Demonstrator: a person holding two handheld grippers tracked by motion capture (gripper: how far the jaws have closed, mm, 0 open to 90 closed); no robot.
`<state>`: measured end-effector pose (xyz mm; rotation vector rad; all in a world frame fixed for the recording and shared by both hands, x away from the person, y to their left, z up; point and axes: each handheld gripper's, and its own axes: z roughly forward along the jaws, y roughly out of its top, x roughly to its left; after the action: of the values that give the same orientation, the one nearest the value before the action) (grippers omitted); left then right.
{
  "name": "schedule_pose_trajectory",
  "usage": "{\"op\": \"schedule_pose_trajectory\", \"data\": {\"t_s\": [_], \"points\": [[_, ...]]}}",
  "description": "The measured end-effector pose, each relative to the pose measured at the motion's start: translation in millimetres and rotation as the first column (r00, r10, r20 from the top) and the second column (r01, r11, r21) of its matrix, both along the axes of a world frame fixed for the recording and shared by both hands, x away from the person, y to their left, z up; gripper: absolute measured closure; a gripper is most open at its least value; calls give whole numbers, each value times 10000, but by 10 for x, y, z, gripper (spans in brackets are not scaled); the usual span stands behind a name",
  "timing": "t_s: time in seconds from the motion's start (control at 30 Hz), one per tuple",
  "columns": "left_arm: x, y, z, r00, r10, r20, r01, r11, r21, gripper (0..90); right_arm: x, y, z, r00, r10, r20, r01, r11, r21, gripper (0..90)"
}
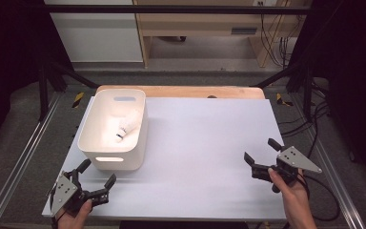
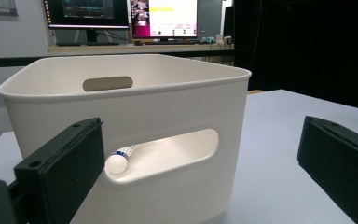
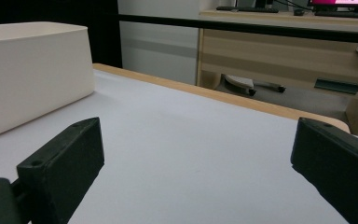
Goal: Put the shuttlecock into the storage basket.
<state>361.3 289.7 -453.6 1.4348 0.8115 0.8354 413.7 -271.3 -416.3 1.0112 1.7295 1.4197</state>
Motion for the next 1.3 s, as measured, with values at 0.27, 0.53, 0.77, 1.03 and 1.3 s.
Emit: {"op": "schedule_pose_trajectory", "data": {"t_s": [0.27, 0.53, 0.77, 1.03, 1.3], "points": [[-4, -13, 1, 10000, -49, -7, 49, 10000, 8, 6, -73, -15, -99, 10000, 39, -20, -39, 9999, 115, 29], [-11, -14, 1, 10000, -41, -2, 41, 10000, -30, 6, -120, -2, -213, 9997, 208, 133, -211, 9996, 192, 27], [-7, -23, -7, 9999, -88, -81, 88, 9999, -69, 6, -136, 48, -312, 9985, 485, 264, -492, 9985, 244, 27], [2, -67, -10, 9997, -180, -137, 177, 9997, -181, 7, -59, 190, -409, 9943, 994, 379, -999, 9949, 125, 26], [1, -157, -17, 9996, -234, -164, 231, 9996, -170, 7, 3, 348, -412, 9876, 1463, 569, -1477, 9888, 212, 27]]}}
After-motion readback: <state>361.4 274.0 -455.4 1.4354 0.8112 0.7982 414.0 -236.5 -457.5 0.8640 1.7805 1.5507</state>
